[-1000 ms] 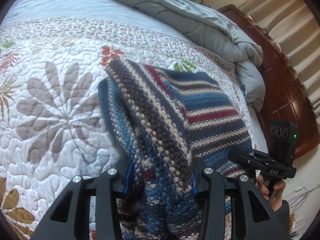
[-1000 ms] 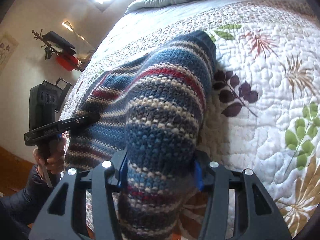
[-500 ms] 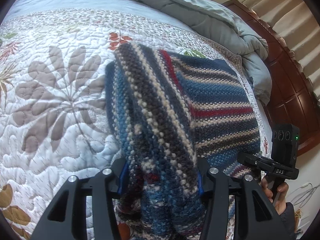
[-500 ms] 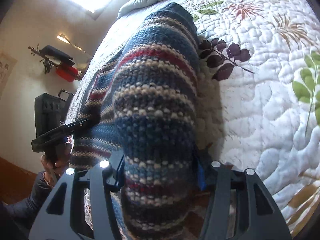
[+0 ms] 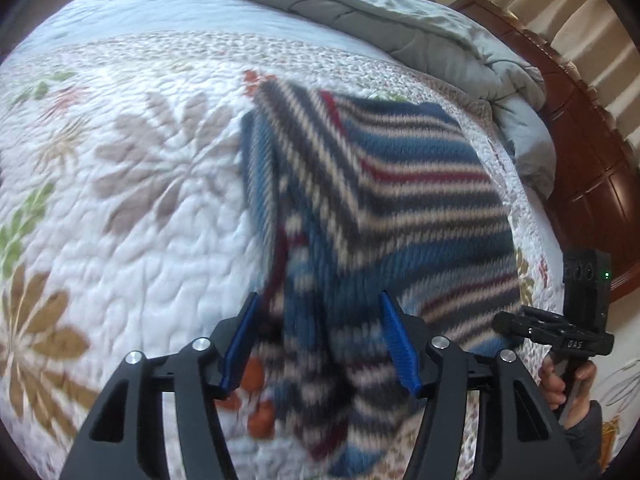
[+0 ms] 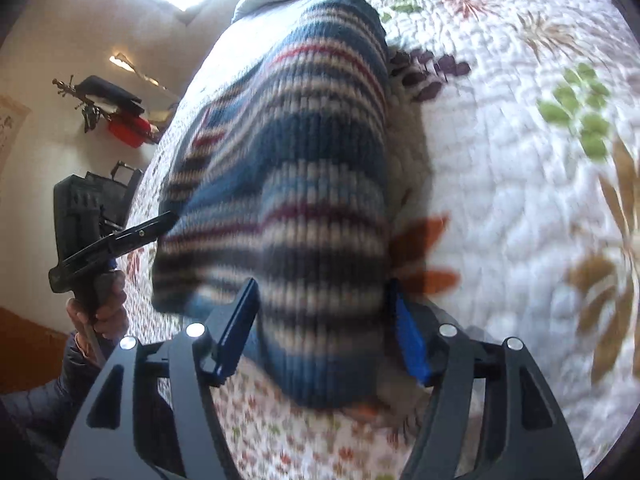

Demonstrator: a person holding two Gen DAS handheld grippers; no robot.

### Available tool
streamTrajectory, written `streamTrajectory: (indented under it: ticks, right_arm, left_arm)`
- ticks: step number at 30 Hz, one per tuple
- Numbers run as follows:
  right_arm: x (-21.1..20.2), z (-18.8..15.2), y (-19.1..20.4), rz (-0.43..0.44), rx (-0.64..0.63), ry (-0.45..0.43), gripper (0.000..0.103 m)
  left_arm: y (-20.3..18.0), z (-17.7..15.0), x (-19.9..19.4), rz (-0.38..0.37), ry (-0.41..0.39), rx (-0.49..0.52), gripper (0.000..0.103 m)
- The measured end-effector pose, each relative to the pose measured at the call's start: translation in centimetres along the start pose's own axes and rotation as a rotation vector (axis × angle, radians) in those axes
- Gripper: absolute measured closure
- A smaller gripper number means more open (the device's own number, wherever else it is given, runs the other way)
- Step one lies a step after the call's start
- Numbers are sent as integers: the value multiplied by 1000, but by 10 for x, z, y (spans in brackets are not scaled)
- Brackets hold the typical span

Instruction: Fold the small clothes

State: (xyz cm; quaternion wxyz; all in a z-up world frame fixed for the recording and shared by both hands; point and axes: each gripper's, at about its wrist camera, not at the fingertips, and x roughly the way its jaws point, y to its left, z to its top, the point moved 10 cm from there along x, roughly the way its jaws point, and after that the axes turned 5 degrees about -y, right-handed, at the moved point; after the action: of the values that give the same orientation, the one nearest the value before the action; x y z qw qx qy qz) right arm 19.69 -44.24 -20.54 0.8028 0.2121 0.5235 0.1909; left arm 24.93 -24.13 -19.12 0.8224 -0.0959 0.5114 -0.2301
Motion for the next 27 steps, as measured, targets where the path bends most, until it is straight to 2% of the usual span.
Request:
streamTrajectory:
  ticks: [2, 5, 10, 14, 16, 18, 19, 20, 22, 27]
  right_arm:
    - [-3, -9, 1, -3, -1, 15, 51]
    - [-4, -15, 2, -38, -13, 13, 62]
    - [11, -22, -3, -90, 12, 46, 67]
    - [15, -23, -3, -87, 36, 40, 67]
    - [12, -22, -1, -95, 37, 27, 63]
    - [3, -23, -4, -96, 46, 10, 54]
    - [-1, -24, -2, -106, 46, 0, 43]
    - [-9, -26, -1, -138, 34, -17, 38]
    - [-17, -32, -1, -212, 6, -33, 35]
    - [-35, -68, -2, -359, -14, -41, 18]
  left_arm:
    - [2, -10, -5, 46, -8, 3, 41]
    - [6, -20, -4, 122, -16, 26, 40]
    - [9, -28, 6, 157, 2, 20, 40]
    - [13, -31, 12, 135, -2, -34, 38]
    - [18, -32, 8, 127, -10, -52, 37]
    - [19, -33, -1, 124, -21, -90, 37]
    - [19, -34, -8, 130, -29, -103, 37]
    - [19, -35, -13, 141, -35, -101, 36]
    - [20, -40, -26, 194, -45, -80, 34]
    - [13, -57, -51, 289, -49, -58, 27]
